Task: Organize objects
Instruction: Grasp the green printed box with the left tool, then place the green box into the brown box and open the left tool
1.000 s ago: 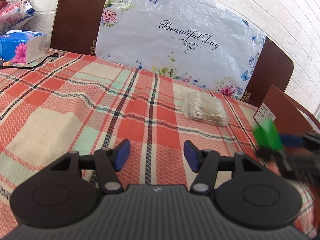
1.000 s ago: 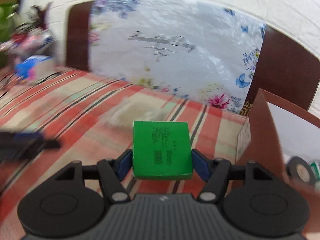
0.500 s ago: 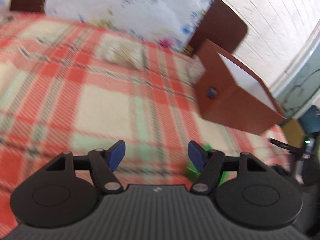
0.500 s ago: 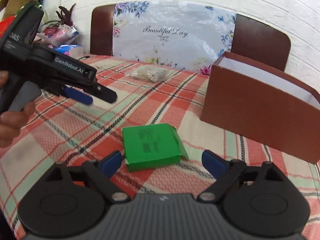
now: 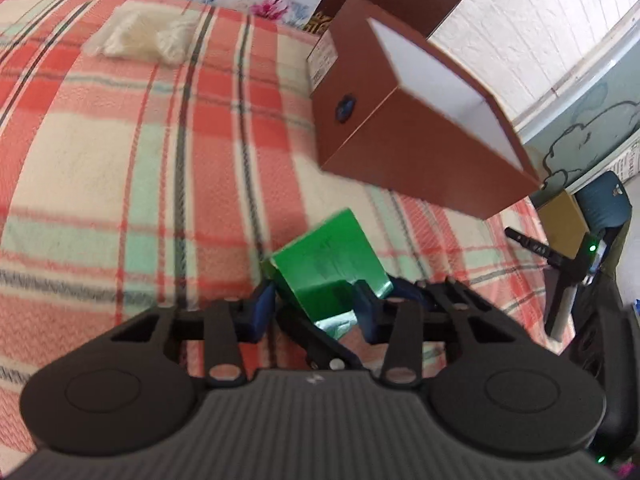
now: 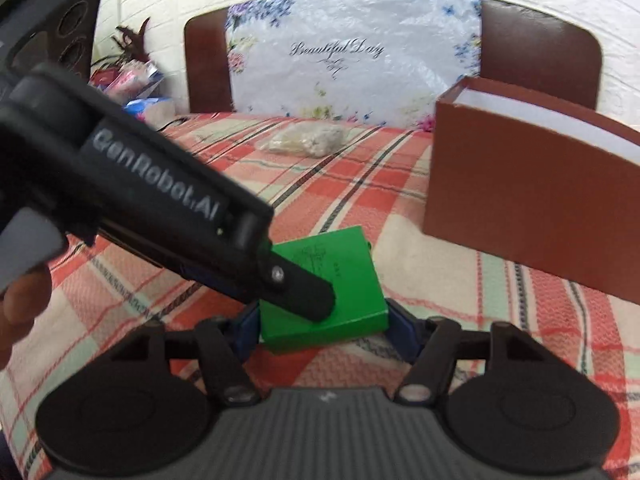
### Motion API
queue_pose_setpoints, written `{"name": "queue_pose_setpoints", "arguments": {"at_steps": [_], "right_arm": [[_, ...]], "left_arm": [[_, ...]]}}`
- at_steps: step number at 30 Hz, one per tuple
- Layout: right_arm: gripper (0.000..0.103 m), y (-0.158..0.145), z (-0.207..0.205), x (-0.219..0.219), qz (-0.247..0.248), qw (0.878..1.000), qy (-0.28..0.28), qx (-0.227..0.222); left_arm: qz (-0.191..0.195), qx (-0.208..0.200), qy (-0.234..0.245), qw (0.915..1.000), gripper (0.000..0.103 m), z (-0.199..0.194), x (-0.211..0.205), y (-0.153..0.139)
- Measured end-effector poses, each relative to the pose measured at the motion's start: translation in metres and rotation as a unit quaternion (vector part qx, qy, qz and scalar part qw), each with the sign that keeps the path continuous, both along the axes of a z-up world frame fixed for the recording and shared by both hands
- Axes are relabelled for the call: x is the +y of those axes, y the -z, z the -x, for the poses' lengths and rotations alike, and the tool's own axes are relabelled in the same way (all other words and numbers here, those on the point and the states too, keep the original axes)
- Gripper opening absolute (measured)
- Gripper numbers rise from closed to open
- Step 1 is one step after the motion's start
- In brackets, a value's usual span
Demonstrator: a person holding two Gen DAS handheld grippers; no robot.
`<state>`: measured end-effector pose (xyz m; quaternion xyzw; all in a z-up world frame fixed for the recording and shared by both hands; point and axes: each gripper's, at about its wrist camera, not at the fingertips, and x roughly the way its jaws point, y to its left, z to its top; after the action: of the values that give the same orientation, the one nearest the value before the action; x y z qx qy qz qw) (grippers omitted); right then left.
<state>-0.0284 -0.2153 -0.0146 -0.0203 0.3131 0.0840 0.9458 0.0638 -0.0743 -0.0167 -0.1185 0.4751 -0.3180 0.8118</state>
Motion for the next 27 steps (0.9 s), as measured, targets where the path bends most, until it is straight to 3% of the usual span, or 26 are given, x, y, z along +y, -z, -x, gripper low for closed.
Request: {"name": "queue_pose_setpoints", "arguments": {"at_steps": [4, 8, 11, 16, 18, 19, 21, 27], "right_arm": [[0.063, -0.034, 0.010, -0.013, 0.005, 0.995, 0.048, -0.082], [0.063, -0.077, -0.008, -0.039, 0.016, 0.984, 0.088, -0.154], [0.063, -0.088, -0.040, -0.066, 0.003, 0.981, 0.113, -0.157], [0.065, -0.074, -0.093, -0.094, -0.005, 0.982, 0.137, -0.132], [0.085, -0.066, -0.111, -0.100, 0.006, 0.983, 0.137, -0.125], [0.089, -0.063, -0.117, -0.102, 0.013, 0.982, 0.141, -0.122], [0.084, -0.060, -0.118, -0.104, 0.018, 0.981, 0.152, -0.124], [0.084, -0.059, -0.072, -0.103, -0.018, 0.974, 0.163, -0.155]], "left_arm": [[0.036, -0.069, 0.032, 0.9964, 0.040, -0.007, -0.019, -0.057], [0.036, -0.142, 0.060, 0.9873, 0.041, -0.028, -0.058, -0.101], [0.029, -0.145, 0.063, 0.9870, 0.041, -0.057, -0.088, -0.101], [-0.004, -0.157, 0.049, 0.9864, 0.044, -0.094, -0.120, -0.085], [-0.033, -0.173, 0.034, 0.9838, 0.046, -0.102, -0.128, -0.082], [-0.042, -0.178, 0.028, 0.9828, 0.046, -0.104, -0.128, -0.082], [-0.033, -0.181, 0.025, 0.9827, 0.046, -0.100, -0.118, -0.082], [-0.010, -0.193, 0.021, 0.9809, 0.046, -0.072, -0.090, -0.084]]}}
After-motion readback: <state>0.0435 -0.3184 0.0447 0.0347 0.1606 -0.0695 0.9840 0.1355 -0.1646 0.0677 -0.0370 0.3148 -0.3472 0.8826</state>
